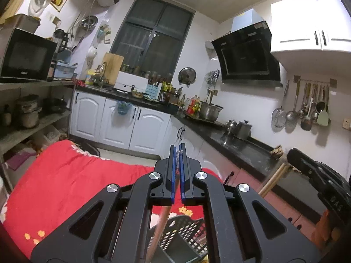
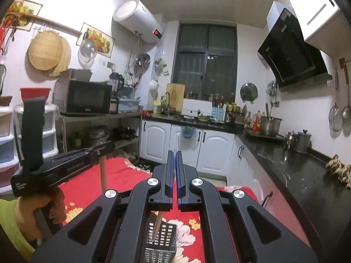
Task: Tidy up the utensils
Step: 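Open the left gripper over the caddy while the right gripper opens too, then withdraw both grippers from the caddy back toward the chopstick pile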
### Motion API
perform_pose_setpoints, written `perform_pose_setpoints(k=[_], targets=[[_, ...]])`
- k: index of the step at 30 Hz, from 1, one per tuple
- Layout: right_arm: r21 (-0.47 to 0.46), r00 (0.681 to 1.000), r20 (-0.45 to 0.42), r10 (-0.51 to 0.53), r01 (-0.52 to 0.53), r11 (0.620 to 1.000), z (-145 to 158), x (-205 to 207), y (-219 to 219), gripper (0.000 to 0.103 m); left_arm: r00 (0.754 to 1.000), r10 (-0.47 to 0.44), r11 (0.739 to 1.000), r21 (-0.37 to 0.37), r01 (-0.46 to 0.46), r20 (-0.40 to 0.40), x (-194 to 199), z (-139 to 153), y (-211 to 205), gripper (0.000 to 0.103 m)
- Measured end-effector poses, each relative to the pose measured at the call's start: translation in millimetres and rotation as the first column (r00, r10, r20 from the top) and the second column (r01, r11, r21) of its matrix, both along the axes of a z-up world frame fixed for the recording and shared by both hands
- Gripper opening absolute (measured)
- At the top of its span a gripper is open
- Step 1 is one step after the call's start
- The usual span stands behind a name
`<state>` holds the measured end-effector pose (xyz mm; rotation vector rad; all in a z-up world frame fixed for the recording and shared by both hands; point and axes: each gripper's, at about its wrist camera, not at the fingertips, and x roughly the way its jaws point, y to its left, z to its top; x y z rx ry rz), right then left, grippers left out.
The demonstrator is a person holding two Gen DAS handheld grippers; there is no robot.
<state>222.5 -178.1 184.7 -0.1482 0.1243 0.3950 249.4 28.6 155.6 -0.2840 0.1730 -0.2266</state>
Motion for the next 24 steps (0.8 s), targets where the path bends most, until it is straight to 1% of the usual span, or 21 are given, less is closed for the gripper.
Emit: perform_pose_setpoints(k=[5, 9, 11, 12, 13, 14, 15, 16, 17, 18, 19, 20, 21, 23, 24], targets=[[-0.009, 0.998, -0.063, -0.013, 0.012, 1.0, -21.1, 15.8, 6.5, 0.003, 0.999, -0.014, 1.0, 0.001, 0.014, -0.044, 3.3, -18.2, 2.4, 0.001], [0.005, 0.994, -0.104, -0.041, 0.042, 0.999, -32.5, 22.7, 6.6, 0.003, 0.997, -0.015, 1.0, 0.007, 0.016, -0.08, 4.4, -30.2, 3.4, 0.001], [0.019, 0.991, -0.124, -0.055, 0.058, 0.998, -37.1, 24.0, 3.8, 0.009, 0.995, -0.016, 1.0, 0.011, 0.017, -0.102, 4.8, -35.5, 3.8, 0.001], [0.026, 0.99, -0.132, -0.06, 0.063, 0.998, -39.1, 23.9, 2.0, 0.019, 0.994, -0.014, 1.0, 0.011, 0.015, -0.109, 4.7, -37.6, 3.2, 0.003], [0.034, 0.988, -0.137, -0.068, 0.073, 0.997, -40.7, 23.0, -0.8, 0.028, 0.993, -0.01, 1.0, 0.011, 0.011, -0.115, 3.7, -39.8, 3.7, 0.01], [0.038, 0.988, -0.138, -0.072, 0.078, 0.996, -41.7, 22.4, -2.4, 0.029, 0.993, -0.006, 1.0, 0.011, 0.007, -0.12, 2.6, -40.9, 4.5, 0.021], [0.046, 0.987, -0.14, -0.076, 0.084, 0.995, -43.1, 20.0, -6.3, 0.029, 0.992, -0.003, 1.0, 0.008, 0.004, -0.126, 1.2, -42.4, 5.6, 0.026], [0.051, 0.987, -0.142, -0.078, 0.086, 0.995, -43.8, 18.8, -8.3, 0.031, 0.991, 0.004, 1.0, 0.008, -0.003, -0.132, 0.0, -43.8, 6.9, 0.034], [0.059, 0.986, -0.146, -0.081, 0.09, 0.994, -44.7, 16.7, -11.1, 0.033, 0.991, 0.008, 1.0, 0.008, -0.007, -0.137, -1.1, -44.7, 7.4, 0.036], [0.067, 0.985, -0.15, -0.084, 0.094, 0.993, -45.1, 15.1, -13.7, 0.038, 0.99, 0.012, 1.0, 0.006, -0.011, -0.141, -3.1, -45.5, 8.8, 0.038], [0.075, 0.984, -0.154, -0.088, 0.101, 0.992, -45.9, 12.2, -16.9, 0.042, 0.989, 0.018, 1.0, 0.007, -0.017, -0.144, -5.1, -46.4, 10.1, 0.044], [0.078, 0.984, -0.154, -0.09, 0.103, 0.992, -46.4, 9.9, -19.5, 0.043, 0.989, 0.028, 1.0, 0.01, -0.027, -0.148, -7.0, -47.0, 10.7, 0.05], [0.078, 0.984, -0.153, -0.092, 0.105, 0.991, -47.2, 7.1, -21.8, 0.044, 0.988, 0.036, 0.999, 0.012, -0.034, -0.15, -10.2, -47.4, 12.0, 0.053], [0.075, 0.983, -0.154, -0.098, 0.11, 0.991, -48.8, 1.5, -25.4, 0.05, 0.988, 0.04, 0.999, 0.007, -0.04, -0.15, -15.9, -47.5, 14.8, 0.066], [0.075, 0.983, -0.155, -0.096, 0.109, 0.991, -50.7, -2.7, -27.8, 0.054, 0.988, 0.043, 0.999, 0.005, -0.043, -0.15, -17.9, -47.7, 16.1, 0.068]])
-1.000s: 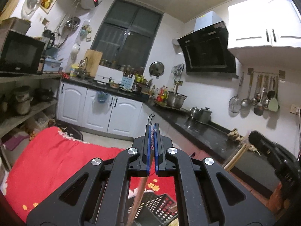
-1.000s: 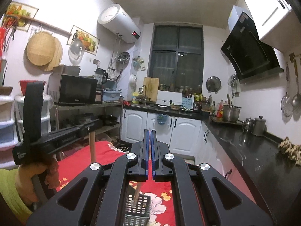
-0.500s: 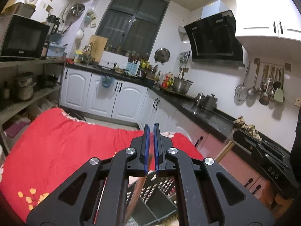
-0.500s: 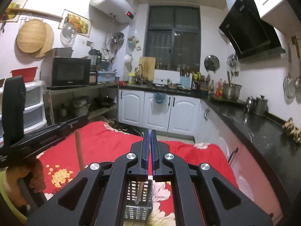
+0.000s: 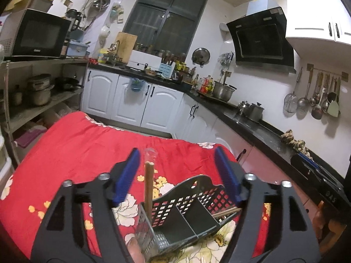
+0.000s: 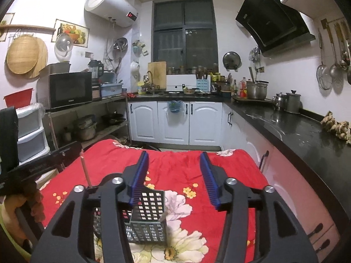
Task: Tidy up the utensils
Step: 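Withdraw both grippers from the caddy back toward the chopstick pile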
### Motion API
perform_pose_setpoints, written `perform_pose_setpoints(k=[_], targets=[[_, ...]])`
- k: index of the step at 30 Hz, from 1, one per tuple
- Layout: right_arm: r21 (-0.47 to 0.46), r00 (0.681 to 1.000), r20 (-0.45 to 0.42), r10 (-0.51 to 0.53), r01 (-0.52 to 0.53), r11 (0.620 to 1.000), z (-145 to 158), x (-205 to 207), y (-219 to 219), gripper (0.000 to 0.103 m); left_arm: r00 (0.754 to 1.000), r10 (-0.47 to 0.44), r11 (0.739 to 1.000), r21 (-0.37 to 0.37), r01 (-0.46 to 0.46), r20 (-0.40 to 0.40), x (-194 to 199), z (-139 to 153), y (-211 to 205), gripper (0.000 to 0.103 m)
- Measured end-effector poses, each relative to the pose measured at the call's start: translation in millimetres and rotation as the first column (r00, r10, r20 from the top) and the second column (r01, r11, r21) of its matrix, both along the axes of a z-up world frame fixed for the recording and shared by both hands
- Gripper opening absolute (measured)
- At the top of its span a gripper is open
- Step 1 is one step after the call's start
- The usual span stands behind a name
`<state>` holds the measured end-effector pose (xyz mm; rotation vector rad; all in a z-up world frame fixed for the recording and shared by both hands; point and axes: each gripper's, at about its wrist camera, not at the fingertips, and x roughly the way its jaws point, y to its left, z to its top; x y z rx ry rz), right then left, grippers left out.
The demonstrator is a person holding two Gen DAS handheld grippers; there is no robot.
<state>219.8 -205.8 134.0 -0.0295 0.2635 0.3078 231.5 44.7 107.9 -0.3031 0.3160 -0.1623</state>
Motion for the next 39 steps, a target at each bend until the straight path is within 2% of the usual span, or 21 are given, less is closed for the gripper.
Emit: perform_pose_setpoints(k=[2, 5, 12, 23, 39], targets=[[0.0, 1.0, -0.001, 0.0, 0.0, 1.0, -2.2, -5.3, -3.0, 0.059, 1.0, 0.008, 1.0, -0.005, -0.008, 0.0, -5.2, -0.5, 3.1, 0.082], [-0.006, 1.0, -0.004, 0.0, 0.0, 1.0, -6.4, -15.0, -5.7, 0.065, 1.0, 0.018, 1.0, -0.014, -0.019, -0.001, -14.4, -1.7, 5.9, 0.092], [-0.021, 1.0, -0.01, 0.017, -0.017, 1.0, -19.1, -40.1, -10.3, 0.07, 1.0, 0.027, 1.0, 0.006, -0.027, -0.014, -37.3, -7.4, 8.3, 0.092], [-0.058, 0.997, -0.059, 0.041, -0.044, 0.997, -42.5, -74.4, -11.4, 0.071, 0.998, 0.021, 1.0, 0.003, -0.021, -0.058, -70.8, -23.6, 15.3, 0.092], [-0.069, 0.986, -0.143, 0.085, -0.095, 0.993, -75.4, -104.1, -7.6, 0.071, 0.985, 0.005, 1.0, 0.029, 0.0, -0.172, -91.3, -64.7, 10.0, 0.092]])
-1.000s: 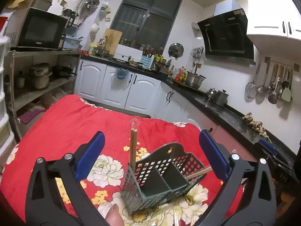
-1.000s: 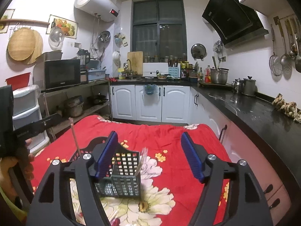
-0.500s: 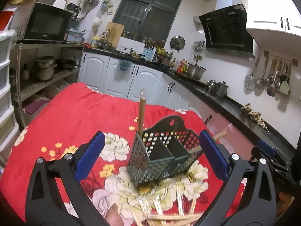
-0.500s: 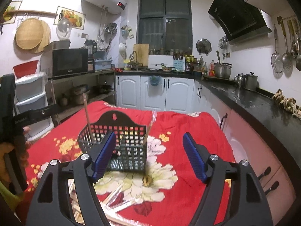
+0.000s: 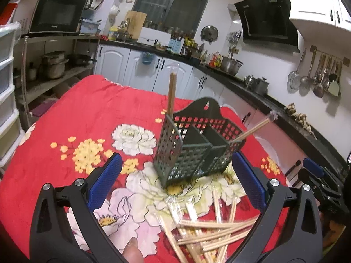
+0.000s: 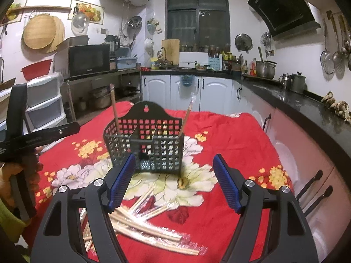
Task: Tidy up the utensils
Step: 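Withdraw both grippers from the caddy back toward the chopstick pile, then close the left gripper on a chopstick while the right gripper grasps another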
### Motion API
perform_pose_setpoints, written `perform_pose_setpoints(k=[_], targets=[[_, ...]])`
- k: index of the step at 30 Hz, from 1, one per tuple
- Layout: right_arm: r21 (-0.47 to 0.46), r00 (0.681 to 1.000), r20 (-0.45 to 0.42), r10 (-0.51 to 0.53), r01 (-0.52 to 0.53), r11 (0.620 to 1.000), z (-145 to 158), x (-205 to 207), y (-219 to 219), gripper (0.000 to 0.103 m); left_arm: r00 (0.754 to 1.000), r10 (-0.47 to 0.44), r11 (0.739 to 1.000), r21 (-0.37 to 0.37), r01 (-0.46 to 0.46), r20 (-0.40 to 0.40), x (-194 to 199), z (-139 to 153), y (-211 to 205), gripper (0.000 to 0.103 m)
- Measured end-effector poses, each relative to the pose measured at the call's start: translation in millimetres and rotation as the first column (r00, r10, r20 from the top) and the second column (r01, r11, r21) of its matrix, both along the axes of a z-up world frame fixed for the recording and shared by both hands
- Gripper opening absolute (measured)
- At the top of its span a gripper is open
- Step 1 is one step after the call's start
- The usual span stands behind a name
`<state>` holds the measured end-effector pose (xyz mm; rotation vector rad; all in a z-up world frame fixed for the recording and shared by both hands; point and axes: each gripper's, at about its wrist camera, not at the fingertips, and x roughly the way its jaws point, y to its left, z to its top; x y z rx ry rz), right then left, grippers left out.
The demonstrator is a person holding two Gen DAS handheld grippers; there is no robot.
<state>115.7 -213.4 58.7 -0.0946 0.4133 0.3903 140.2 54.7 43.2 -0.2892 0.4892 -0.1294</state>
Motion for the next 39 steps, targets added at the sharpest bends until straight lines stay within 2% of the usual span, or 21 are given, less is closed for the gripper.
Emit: perform_pose_setpoints(k=[8, 15, 18, 20, 21, 23, 26, 31, 39], targets=[[-0.023, 0.998, -0.065, 0.017, -0.018, 1.0, -23.6, -4.7, -2.2, 0.071, 0.997, -0.006, 0.999, 0.033, 0.009, -0.08, -2.2, -24.4, -3.8, 0.092], [-0.034, 0.991, -0.132, 0.015, -0.02, 0.999, -44.3, -6.5, -5.8, 0.07, 0.983, -0.005, 0.998, 0.06, 0.016, -0.184, -0.6, -51.9, -5.6, 0.092], [-0.046, 0.988, -0.154, 0.014, -0.021, 0.999, -53.0, -6.9, -6.6, 0.07, 0.974, -0.011, 0.999, 0.049, 0.023, -0.225, 1.0, -62.7, -3.5, 0.091], [-0.048, 0.984, -0.177, 0.013, -0.022, 0.999, -59.2, -5.8, -7.9, 0.068, 0.966, -0.023, 0.999, 0.025, 0.03, -0.256, 2.6, -70.7, -1.1, 0.077], [-0.049, 0.982, -0.189, 0.013, -0.023, 0.999, -63.1, -5.1, -8.6, 0.066, 0.963, -0.025, 0.999, 0.02, 0.032, -0.269, 3.5, -73.5, -0.9, 0.073], [-0.05, 0.978, -0.21, 0.01, -0.021, 0.999, -68.5, -2.7, -9.8, 0.063, 0.955, -0.03, 0.999, 0.005, 0.033, -0.296, 4.9, -79.8, 0.7, 0.057], [-0.037, 0.968, -0.252, 0.01, -0.019, 0.999, -78.0, 1.9, -13.7, 0.056, 0.942, -0.052, 0.999, -0.03, 0.045, -0.33, 7.4, -88.1, 2.9, 0.041], [-0.006, 0.952, -0.307, 0.003, -0.006, 1.0, -90.6, 12.8, -21.6, 0.048, 0.929, -0.074, 0.997, -0.062, 0.055, -0.364, 13.4, -98.1, 3.5, 0.033], [0.044, 0.924, -0.381, 0.028, -0.012, 0.999, -106.3, 25.4, -28.6, 0.048, 0.92, -0.092, 0.995, -0.078, 0.067, -0.38, 23.4, -103.6, 1.0, 0.033]])
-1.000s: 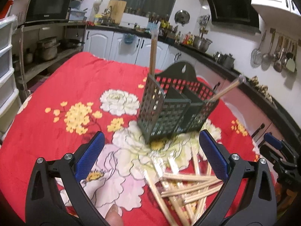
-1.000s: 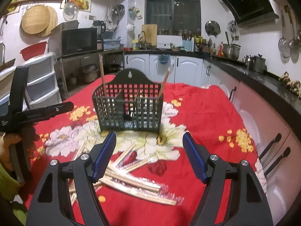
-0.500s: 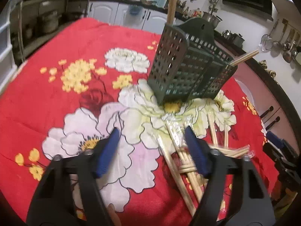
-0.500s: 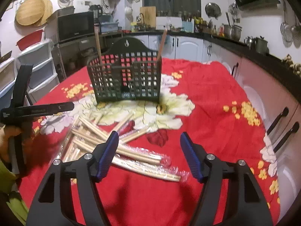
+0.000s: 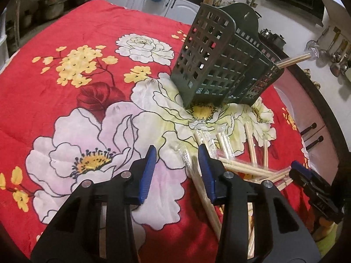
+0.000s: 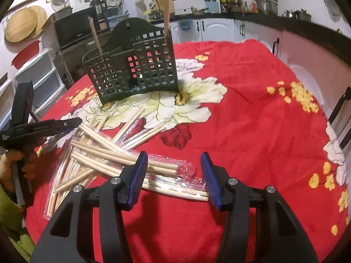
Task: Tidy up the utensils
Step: 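Close the left gripper on a chopstick while the right gripper grasps another, then lift both held chopsticks and carry them above the green caddy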
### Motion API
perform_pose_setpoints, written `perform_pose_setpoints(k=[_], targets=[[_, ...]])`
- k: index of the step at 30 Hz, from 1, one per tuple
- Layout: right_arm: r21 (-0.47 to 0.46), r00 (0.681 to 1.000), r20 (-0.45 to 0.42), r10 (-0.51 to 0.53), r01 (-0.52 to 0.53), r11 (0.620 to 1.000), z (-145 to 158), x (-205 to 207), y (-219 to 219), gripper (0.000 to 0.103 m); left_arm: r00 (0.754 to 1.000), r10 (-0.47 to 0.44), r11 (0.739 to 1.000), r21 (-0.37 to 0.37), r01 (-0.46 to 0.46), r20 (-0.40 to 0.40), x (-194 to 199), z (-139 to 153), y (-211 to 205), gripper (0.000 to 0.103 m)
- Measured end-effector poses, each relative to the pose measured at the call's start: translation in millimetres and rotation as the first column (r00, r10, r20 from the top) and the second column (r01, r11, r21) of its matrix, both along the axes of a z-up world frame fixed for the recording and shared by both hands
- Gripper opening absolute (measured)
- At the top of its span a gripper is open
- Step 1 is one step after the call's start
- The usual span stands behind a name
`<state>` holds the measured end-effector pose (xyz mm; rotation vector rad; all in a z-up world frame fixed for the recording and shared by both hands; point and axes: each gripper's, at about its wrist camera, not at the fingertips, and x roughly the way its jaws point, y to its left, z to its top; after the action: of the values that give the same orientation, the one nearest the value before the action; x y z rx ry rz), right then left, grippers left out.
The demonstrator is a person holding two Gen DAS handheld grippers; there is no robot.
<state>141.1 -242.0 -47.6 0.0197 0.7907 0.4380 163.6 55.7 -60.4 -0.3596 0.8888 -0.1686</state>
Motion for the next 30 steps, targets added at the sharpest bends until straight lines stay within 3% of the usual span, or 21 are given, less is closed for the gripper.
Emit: perform_pose_setpoints(k=[2, 8, 13, 27, 30], targets=[[0.014, 1.0, -0.02, 0.003, -0.003, 1.0, -3.8, 1.8, -1.2, 0.048, 1.0, -0.005, 1.0, 0.007, 0.005, 0.001, 2.2, -0.7, -1.8, 0.028], [0.052, 0.999, -0.032, 0.015, -0.013, 0.999, -4.8, 0.6, -3.4, 0.033, 1.0, -0.007, 1.0, 0.025, 0.007, -0.001, 10.3, -4.0, -2.8, 0.015], [0.066, 1.0, -0.02, 0.015, -0.014, 0.998, -0.7, -1.4, -5.7, 0.01, 1.0, -0.01, 1.0, 0.019, 0.01, -0.001, 14.4, -5.2, -0.6, 0.01], [0.041, 0.997, 0.068, -0.028, 0.025, 0.999, 24.6, -1.3, -16.5, 0.005, 1.0, -0.016, 1.0, -0.026, 0.016, 0.014, 17.3, -1.5, 14.6, 0.003], [0.048, 0.992, 0.123, -0.031, 0.026, 0.999, 40.8, -4.1, -18.2, 0.004, 0.999, -0.012, 0.999, -0.033, 0.013, 0.039, 13.5, 6.1, 18.0, 0.003]])
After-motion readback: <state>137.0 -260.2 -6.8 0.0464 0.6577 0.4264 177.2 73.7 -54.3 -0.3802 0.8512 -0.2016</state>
